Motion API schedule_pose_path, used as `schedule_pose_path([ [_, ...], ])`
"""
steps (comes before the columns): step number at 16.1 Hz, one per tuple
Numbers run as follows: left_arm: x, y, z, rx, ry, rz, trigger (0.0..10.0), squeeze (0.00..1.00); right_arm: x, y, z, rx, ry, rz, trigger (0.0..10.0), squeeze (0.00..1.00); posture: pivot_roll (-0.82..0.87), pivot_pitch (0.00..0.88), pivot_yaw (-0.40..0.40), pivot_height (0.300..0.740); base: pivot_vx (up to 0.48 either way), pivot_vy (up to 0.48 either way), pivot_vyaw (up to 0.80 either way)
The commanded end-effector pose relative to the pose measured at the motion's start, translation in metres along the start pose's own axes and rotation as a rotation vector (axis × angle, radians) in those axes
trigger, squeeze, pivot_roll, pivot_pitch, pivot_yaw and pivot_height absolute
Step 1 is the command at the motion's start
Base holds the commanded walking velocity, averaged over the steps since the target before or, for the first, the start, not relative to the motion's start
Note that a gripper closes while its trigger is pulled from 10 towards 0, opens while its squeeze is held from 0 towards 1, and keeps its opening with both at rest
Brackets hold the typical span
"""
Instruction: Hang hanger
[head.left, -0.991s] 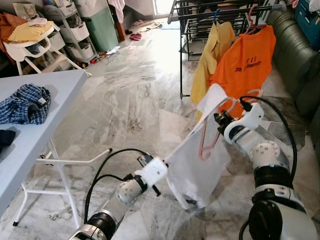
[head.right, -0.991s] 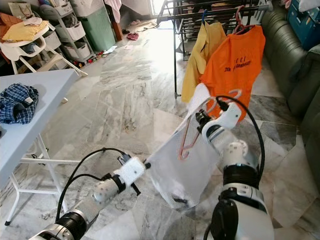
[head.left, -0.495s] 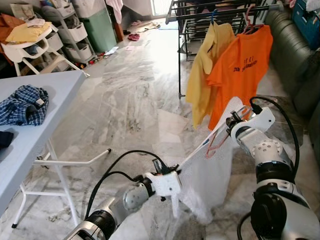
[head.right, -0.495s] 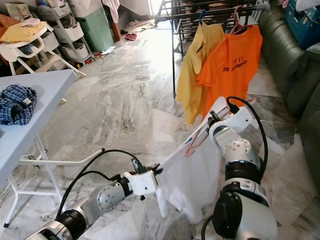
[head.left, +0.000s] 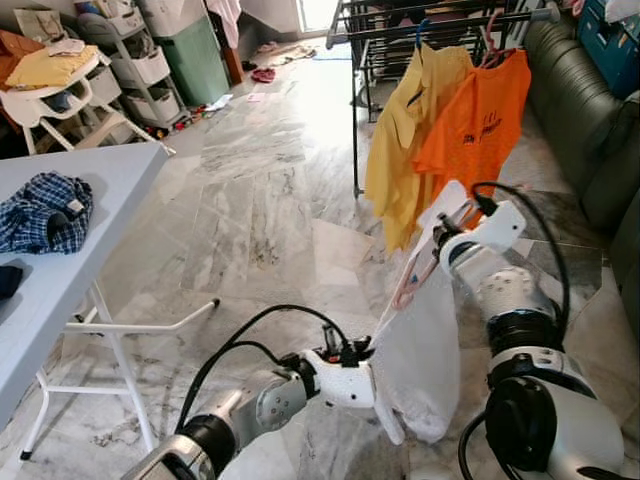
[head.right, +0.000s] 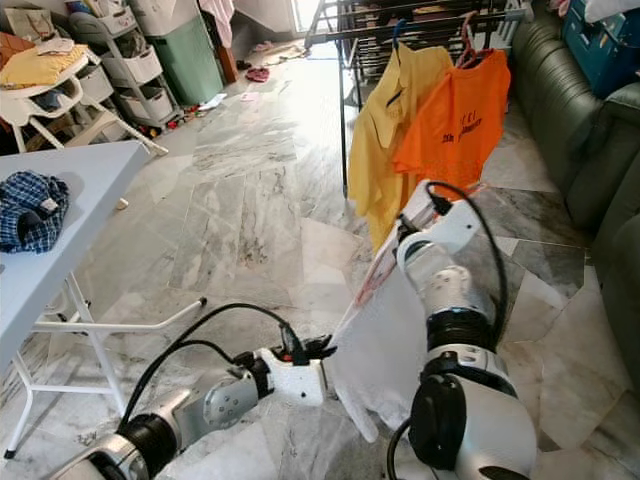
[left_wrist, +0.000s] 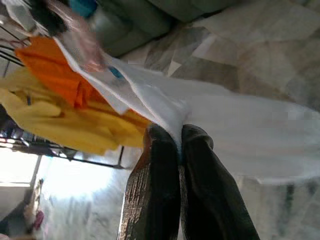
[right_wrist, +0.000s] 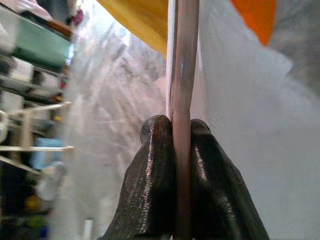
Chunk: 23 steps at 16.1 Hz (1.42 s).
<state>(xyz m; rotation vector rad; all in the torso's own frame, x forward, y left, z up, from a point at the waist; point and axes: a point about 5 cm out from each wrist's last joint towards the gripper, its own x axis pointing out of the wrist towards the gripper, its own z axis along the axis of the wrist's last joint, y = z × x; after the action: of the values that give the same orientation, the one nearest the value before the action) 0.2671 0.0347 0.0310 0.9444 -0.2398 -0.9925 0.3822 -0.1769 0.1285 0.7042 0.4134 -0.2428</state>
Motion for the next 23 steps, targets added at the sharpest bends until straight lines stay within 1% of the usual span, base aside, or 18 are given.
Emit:
schedule_pose_path([
  [1,0.001,0.011,0.001,0.019,-0.011,0.028,10.0,0.00,0.001,-0.003,-0.003,-0.050,-0.018,-0.035,10.0,0.00,-0.19,0.045,0.128,0.740,0.000,0.000,0.00],
  [4,0.003,0.024,0.004,0.041,-0.040,0.075,10.0,0.00,0.002,-0.014,-0.010,-0.099,-0.022,-0.087,10.0,0.00,-0.19,0.048,0.130,0.740,0.000,0.000,0.00],
  [5,0.004,0.031,0.008,0.040,-0.062,0.098,10.0,0.00,0.003,-0.022,-0.012,-0.129,-0.027,-0.118,10.0,0.00,-0.18,0.049,0.130,0.740,0.000,0.000,0.00],
  [6,0.005,0.033,0.009,0.039,-0.070,0.103,10.0,0.00,0.003,-0.027,-0.013,-0.140,-0.031,-0.146,10.0,0.00,-0.18,0.049,0.130,0.740,0.000,0.000,0.00],
  [7,0.006,0.035,0.011,0.041,-0.080,0.103,10.0,0.00,0.003,-0.034,-0.014,-0.140,-0.034,-0.179,10.0,0.00,-0.18,0.050,0.131,0.740,0.000,0.000,0.00],
  [8,0.006,0.035,0.013,0.040,-0.090,0.095,10.0,0.00,0.004,-0.037,-0.016,-0.119,-0.027,-0.192,10.0,0.00,-0.18,0.050,0.131,0.740,0.000,0.000,0.00],
  [10,0.004,0.031,0.011,0.041,-0.085,0.081,10.0,0.00,0.004,-0.036,-0.014,-0.097,-0.030,-0.183,10.0,0.00,-0.19,0.052,0.132,0.740,0.000,0.000,0.00],
  [11,0.002,0.025,0.008,0.036,-0.074,0.062,10.0,0.00,0.004,-0.033,-0.007,-0.055,-0.038,-0.169,10.0,0.00,-0.19,0.053,0.132,0.740,0.000,0.000,0.00],
  [12,0.001,0.023,0.006,0.031,-0.068,0.054,10.0,0.00,0.004,-0.031,-0.004,-0.039,-0.043,-0.157,10.0,0.00,-0.19,0.052,0.132,0.740,0.000,0.000,0.00],
  [14,-0.003,0.015,0.001,0.035,-0.041,0.030,10.0,0.00,0.004,-0.023,0.006,0.029,-0.051,-0.116,10.0,0.00,-0.19,0.053,0.132,0.740,0.000,0.000,0.00],
  [15,-0.005,0.010,-0.003,0.032,-0.025,0.018,10.0,0.00,0.004,-0.021,0.013,0.031,-0.069,-0.105,10.0,0.00,-0.19,0.053,0.133,0.740,0.000,0.000,0.00],
  [16,-0.006,0.008,-0.004,0.035,-0.022,0.011,10.0,0.00,0.004,-0.021,0.016,0.052,-0.076,-0.106,10.0,0.00,-0.19,0.053,0.131,0.740,0.000,0.000,0.00],
  [17,-0.007,0.006,-0.005,0.042,-0.021,0.004,10.0,0.00,0.004,-0.021,0.017,0.092,-0.077,-0.092,10.0,0.00,-0.19,0.052,0.131,0.740,0.000,0.000,0.00],
  [21,-0.009,0.003,-0.008,0.044,-0.001,-0.007,10.0,0.00,0.004,-0.015,0.017,0.129,-0.071,-0.058,10.0,0.00,-0.18,0.053,0.129,0.740,0.000,0.000,0.00],
  [22,-0.009,0.002,-0.010,0.058,0.010,-0.016,10.0,0.00,0.004,-0.010,0.014,0.118,-0.055,-0.040,10.0,0.00,-0.19,0.050,0.128,0.740,0.000,0.000,0.00],
  [23,-0.010,-0.001,-0.013,0.086,0.024,-0.036,10.0,0.00,0.005,-0.003,0.008,0.115,-0.015,-0.002,10.0,0.00,-0.18,0.047,0.125,0.740,0.000,0.000,0.00],
])
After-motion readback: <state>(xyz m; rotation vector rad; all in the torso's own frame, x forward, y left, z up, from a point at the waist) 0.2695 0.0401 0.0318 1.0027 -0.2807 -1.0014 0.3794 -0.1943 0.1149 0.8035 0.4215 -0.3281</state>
